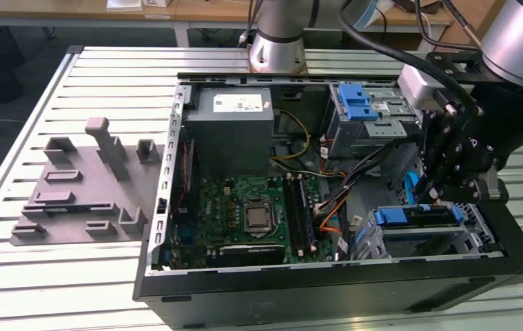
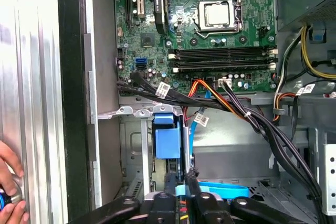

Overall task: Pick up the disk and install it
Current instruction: 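Insert the second disk wire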

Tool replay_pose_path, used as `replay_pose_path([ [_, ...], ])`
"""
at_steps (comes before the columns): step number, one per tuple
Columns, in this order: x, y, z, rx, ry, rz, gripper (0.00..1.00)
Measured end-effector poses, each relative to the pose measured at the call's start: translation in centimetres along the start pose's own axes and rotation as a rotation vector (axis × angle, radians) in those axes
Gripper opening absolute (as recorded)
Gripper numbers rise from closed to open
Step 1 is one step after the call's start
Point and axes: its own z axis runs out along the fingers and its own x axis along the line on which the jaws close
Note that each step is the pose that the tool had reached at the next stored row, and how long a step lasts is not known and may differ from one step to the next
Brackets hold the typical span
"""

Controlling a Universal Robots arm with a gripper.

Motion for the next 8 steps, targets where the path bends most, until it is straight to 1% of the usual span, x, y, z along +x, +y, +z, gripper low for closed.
replay_pose_path([
  [1, 0.0, 0.0, 0.0, 0.0, -0.0001, 0.0, 0.22],
  [3, 0.0, 0.0, -0.01, 0.0, 0.0001, 0.0, 0.11],
  [8, 0.0, 0.0, -0.01, -0.0001, 0.0002, 0.0, 0.11],
])
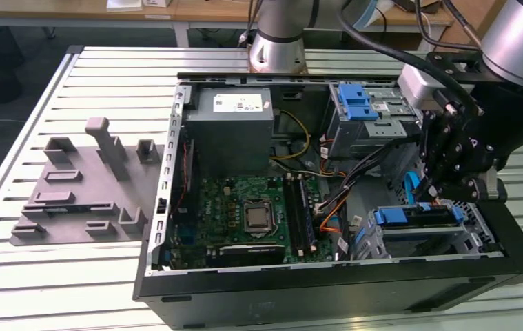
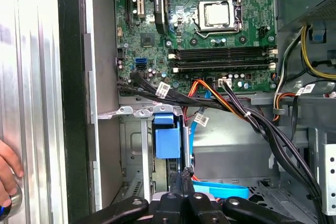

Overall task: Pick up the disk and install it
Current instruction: 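Insert the second disk wire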

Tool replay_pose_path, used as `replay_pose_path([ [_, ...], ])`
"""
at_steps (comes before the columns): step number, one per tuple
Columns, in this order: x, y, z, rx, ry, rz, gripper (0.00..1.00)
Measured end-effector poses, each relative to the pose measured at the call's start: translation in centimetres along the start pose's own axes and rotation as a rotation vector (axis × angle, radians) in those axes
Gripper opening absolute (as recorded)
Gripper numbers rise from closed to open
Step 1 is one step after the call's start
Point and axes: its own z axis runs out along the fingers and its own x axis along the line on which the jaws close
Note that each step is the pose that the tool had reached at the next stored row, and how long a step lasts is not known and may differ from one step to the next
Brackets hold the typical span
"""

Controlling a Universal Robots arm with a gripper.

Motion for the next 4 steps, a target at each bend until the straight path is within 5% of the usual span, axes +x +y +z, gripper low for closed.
replay_pose_path([
  [4, 0.0, 0.0, 0.0, 0.0, 0.0, 0.0, 0.11],
])
